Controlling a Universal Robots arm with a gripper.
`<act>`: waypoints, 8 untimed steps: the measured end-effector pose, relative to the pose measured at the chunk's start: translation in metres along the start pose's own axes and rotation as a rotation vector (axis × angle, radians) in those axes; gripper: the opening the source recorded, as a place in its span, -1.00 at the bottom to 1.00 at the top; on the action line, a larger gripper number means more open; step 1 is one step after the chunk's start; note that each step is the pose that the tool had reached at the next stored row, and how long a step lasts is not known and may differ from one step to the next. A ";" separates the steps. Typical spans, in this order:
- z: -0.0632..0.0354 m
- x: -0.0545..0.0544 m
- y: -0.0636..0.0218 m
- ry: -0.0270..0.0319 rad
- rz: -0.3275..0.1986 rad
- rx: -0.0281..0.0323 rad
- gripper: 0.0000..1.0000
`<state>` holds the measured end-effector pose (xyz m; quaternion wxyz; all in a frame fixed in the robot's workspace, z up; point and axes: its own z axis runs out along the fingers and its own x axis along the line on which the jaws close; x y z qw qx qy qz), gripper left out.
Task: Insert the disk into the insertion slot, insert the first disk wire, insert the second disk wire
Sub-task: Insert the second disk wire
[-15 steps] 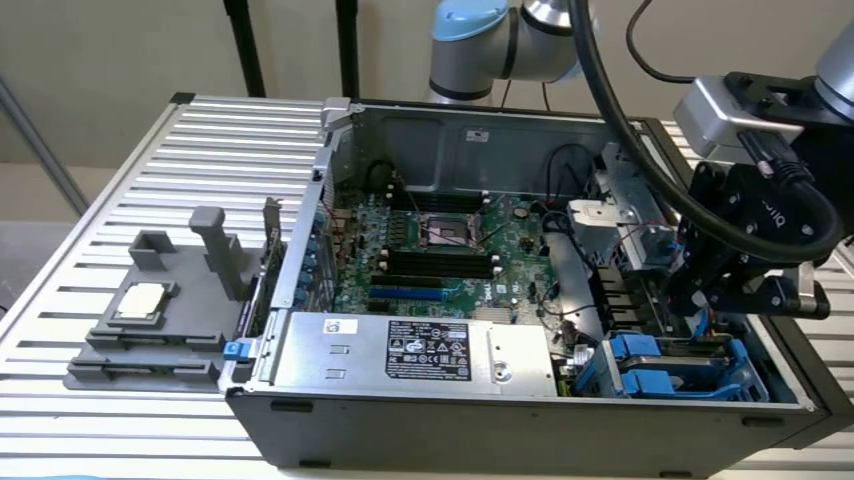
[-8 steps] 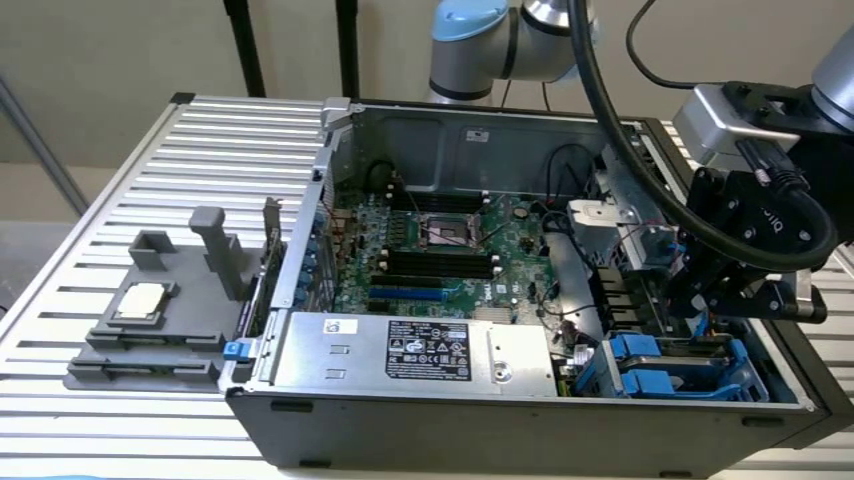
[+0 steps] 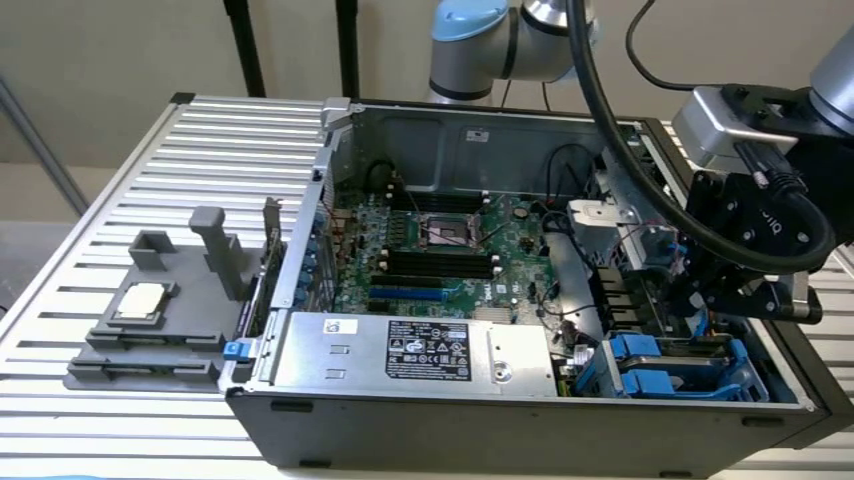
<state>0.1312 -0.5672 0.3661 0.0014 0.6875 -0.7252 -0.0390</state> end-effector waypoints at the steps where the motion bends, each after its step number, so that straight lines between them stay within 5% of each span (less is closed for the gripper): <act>1: 0.0012 0.001 -0.0001 -0.0003 0.000 0.0000 -0.67; 8: 0.0093 0.007 -0.0031 -0.0056 0.000 -0.0004 -0.67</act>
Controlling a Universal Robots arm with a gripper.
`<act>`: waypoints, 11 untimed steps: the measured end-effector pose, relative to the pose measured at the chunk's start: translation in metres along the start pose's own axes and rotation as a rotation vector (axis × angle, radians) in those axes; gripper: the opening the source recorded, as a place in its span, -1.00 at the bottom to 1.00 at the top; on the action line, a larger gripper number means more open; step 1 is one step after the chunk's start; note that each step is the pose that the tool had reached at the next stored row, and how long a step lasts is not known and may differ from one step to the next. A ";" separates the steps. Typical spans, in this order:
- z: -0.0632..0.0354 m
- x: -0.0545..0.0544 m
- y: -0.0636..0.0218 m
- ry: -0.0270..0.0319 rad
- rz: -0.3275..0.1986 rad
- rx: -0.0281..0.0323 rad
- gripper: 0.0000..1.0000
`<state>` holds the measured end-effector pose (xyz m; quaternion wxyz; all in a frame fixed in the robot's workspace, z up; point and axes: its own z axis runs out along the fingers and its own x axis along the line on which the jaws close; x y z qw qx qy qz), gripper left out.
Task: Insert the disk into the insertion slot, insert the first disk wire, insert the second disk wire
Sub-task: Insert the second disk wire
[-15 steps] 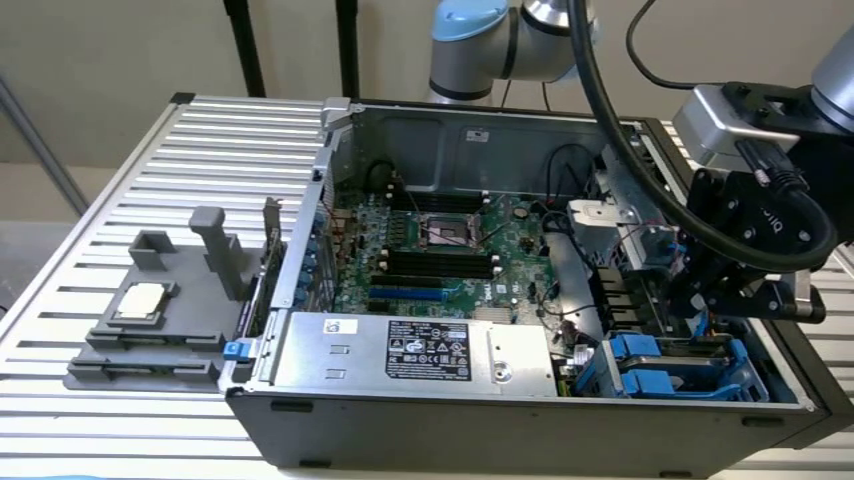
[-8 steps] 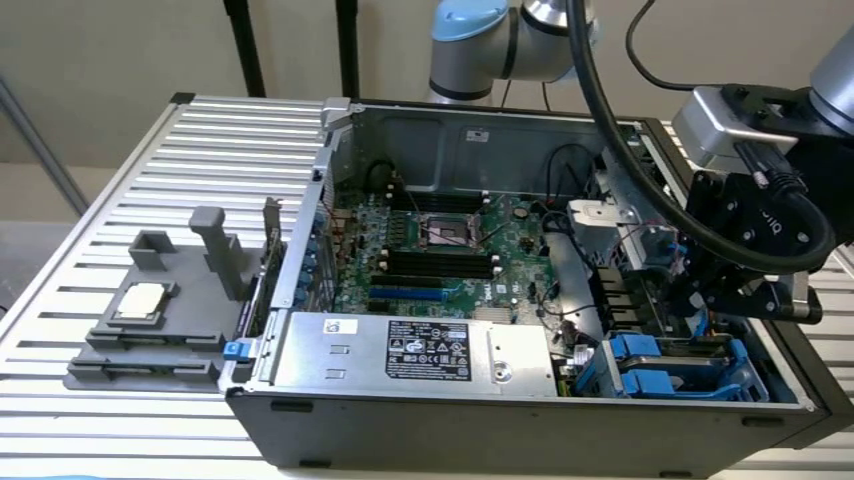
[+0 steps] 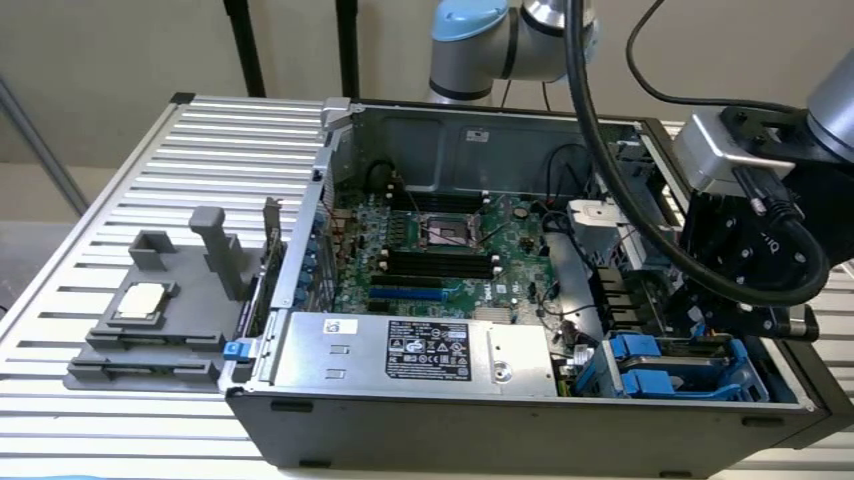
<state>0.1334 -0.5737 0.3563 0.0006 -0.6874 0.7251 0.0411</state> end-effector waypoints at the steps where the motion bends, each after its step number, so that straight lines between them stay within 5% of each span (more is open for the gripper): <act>1: 0.0005 0.001 -0.0011 -0.0014 0.000 -0.0002 -0.67; 11: 0.0064 0.008 -0.0054 -0.0055 0.000 -0.0112 -0.67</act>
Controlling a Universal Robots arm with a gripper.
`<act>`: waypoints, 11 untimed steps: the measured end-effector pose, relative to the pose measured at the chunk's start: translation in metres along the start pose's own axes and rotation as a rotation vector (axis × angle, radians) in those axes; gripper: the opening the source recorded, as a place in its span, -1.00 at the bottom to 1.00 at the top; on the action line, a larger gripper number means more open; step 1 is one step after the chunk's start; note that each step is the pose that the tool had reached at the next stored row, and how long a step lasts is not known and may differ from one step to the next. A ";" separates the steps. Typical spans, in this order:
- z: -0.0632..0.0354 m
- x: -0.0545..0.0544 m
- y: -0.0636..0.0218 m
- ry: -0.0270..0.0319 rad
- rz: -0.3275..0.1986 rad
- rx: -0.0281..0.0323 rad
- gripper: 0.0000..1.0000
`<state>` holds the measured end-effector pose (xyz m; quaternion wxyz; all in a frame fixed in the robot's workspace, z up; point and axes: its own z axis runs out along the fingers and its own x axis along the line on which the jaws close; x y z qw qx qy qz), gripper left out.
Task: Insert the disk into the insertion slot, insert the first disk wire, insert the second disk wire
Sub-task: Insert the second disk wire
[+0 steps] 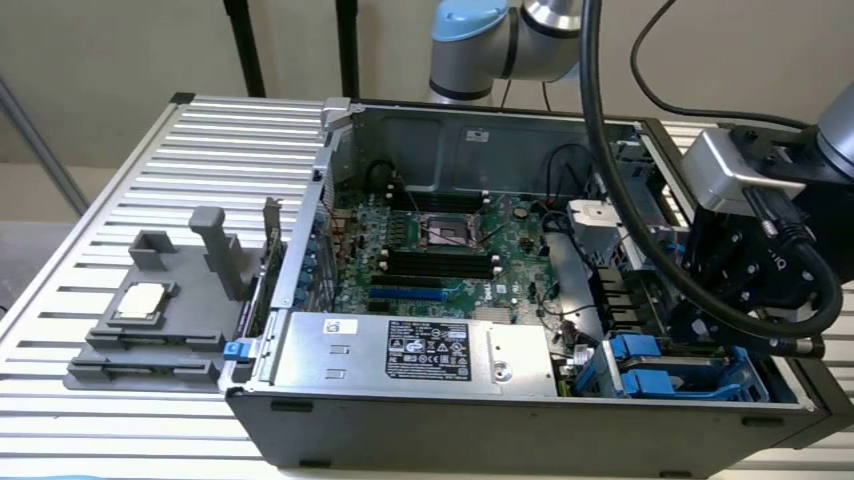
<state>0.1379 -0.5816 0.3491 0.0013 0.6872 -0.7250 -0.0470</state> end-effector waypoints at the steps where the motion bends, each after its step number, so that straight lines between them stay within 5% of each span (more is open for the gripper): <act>1: 0.0007 0.000 -0.0004 0.0000 0.000 -0.0004 -0.67; 11: 0.0046 0.000 -0.0046 0.0001 0.000 -0.0031 -0.67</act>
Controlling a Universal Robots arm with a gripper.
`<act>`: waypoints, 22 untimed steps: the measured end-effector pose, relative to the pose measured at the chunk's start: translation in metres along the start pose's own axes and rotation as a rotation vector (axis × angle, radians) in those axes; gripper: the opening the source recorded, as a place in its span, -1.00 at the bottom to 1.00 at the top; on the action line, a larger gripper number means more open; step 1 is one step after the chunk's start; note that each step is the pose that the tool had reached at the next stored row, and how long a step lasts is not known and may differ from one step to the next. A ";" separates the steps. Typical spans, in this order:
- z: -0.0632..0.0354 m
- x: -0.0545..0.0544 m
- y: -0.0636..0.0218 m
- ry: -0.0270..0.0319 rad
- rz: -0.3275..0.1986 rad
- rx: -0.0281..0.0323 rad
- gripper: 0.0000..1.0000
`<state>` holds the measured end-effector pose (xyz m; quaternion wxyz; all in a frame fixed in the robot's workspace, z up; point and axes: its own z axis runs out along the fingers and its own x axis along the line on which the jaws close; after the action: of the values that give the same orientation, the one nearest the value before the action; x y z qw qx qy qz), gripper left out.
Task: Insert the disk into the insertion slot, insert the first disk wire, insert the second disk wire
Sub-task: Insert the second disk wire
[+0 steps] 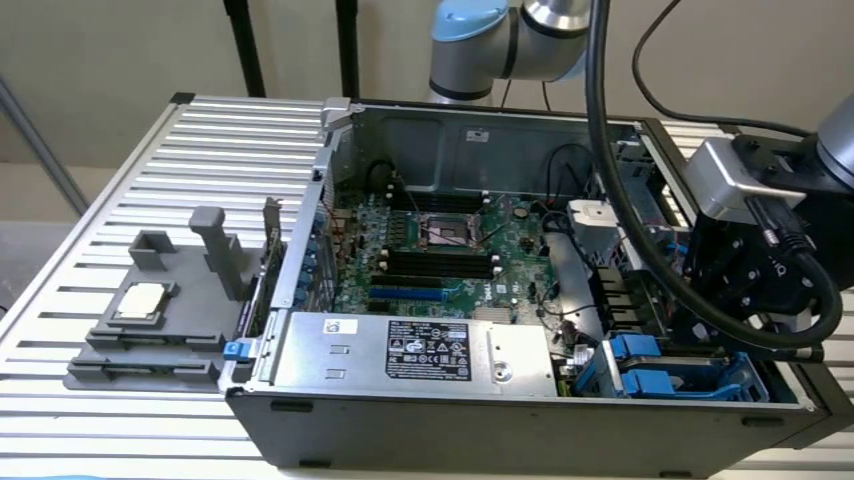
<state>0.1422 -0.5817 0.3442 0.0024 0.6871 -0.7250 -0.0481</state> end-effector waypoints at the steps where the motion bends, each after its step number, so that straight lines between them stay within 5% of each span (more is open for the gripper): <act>1: 0.0003 0.000 -0.0003 0.0000 0.000 -0.0004 -0.67; 16: 0.0067 0.001 -0.0026 0.0002 0.000 -0.0045 -0.67; 22: -0.0025 0.001 0.0007 0.0001 0.000 -0.0092 -0.51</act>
<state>0.1417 -0.5825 0.3467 0.0056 0.6869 -0.7249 -0.0514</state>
